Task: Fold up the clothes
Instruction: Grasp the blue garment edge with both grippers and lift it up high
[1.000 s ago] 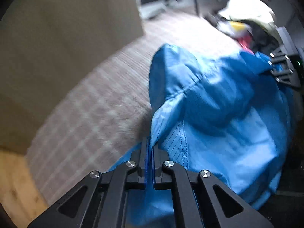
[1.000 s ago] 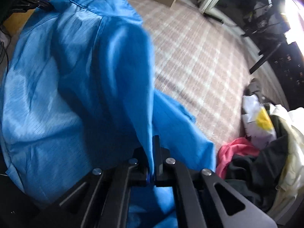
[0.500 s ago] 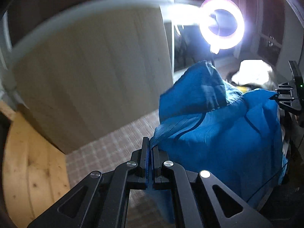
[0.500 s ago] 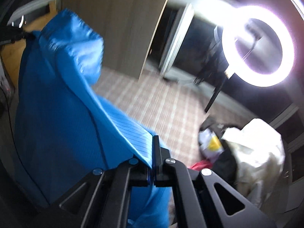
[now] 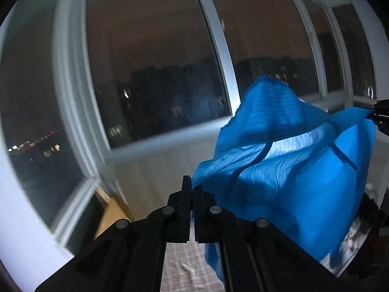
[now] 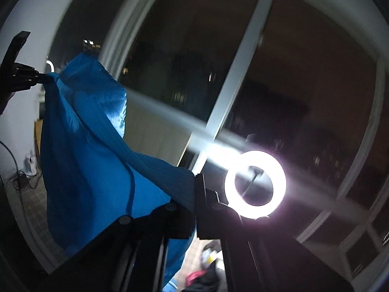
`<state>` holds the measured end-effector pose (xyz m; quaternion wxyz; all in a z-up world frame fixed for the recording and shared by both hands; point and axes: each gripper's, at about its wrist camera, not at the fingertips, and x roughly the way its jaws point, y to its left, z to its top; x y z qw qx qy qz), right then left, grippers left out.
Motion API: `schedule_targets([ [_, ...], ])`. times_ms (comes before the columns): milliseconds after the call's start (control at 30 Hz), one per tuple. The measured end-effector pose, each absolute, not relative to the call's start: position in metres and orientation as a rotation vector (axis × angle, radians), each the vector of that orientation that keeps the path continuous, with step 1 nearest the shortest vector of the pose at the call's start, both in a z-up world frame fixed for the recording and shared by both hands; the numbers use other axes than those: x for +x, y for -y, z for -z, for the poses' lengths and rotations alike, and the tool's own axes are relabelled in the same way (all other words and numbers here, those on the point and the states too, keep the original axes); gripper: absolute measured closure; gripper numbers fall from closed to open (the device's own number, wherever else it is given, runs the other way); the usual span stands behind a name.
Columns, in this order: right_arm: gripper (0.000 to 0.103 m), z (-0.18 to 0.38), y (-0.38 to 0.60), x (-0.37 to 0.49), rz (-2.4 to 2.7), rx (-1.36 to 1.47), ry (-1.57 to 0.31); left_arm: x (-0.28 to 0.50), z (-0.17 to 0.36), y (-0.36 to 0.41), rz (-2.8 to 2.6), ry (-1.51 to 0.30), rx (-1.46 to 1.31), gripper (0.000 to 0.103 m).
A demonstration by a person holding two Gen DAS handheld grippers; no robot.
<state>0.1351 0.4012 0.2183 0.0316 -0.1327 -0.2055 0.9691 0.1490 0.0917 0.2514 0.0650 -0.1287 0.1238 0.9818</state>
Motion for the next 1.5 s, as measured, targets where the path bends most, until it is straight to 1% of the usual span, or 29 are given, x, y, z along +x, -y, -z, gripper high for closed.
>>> schedule_targets([
  [200, 0.103, -0.279, -0.394, 0.194, -2.982, -0.208, 0.658, 0.22, -0.322, -0.103, -3.046, -0.467, -0.191, 0.102],
  [300, 0.103, -0.301, -0.393, 0.218, -2.99, -0.136, 0.655, 0.237, -0.349, -0.108, -3.08, -0.503, -0.133, 0.102],
  [400, 0.103, -0.315, -0.388, 0.231, -2.957, -0.067, 0.702, 0.246, -0.371, -0.109, -3.107, -0.536, -0.07, 0.102],
  [533, 0.103, -0.32, -0.389, 0.215, -2.915, -0.073, 0.722, 0.222, -0.376, -0.109, -3.113, -0.574, -0.105, 0.102],
  [667, 0.103, -0.3, -0.398, 0.166, -2.862, -0.176, 0.718, 0.164, -0.356, -0.112, -3.079, -0.619, -0.234, 0.102],
  [767, 0.103, -0.272, -0.412, 0.111, -2.834, -0.306, 0.683, 0.093, -0.324, -0.101, -3.027, -0.629, -0.384, 0.102],
  [900, 0.103, -0.211, -0.431, 0.021, -2.754, -0.507, 0.666, -0.025, -0.263, -0.095, -2.942, -0.644, -0.6, 0.102],
  [1033, 0.103, -0.125, -0.456, -0.073, -2.62, -0.724, 0.657, -0.138, -0.177, -0.101, -2.845, -0.658, -0.766, 0.102],
  [1133, 0.103, -0.059, -0.473, -0.13, -2.525, -0.872, 0.65, -0.19, -0.099, -0.112, -2.77, -0.62, -0.889, 0.102],
  [1300, 0.103, 0.035, -0.487, -0.186, -2.368, -1.033, 0.733, -0.249, 0.004, -0.122, -2.654, -0.607, -1.062, 0.102],
  [1367, 0.103, 0.075, -0.494, -0.206, -2.303, -1.125, 0.755, -0.265, 0.041, -0.126, -2.604, -0.593, -1.186, 0.098],
  [1400, 0.102, 0.094, -0.498, -0.216, -2.264, -1.188, 0.76, -0.272, 0.058, -0.128, -2.576, -0.586, -1.248, 0.097],
  [1433, 0.097, 0.115, -0.503, -0.226, -2.221, -1.26, 0.764, -0.276, 0.075, -0.129, -2.545, -0.577, -1.31, 0.097],
  [1500, 0.063, 0.156, -0.513, -0.244, -2.12, -1.435, 0.768, -0.286, 0.108, -0.132, -2.479, -0.559, -1.431, 0.097],
])
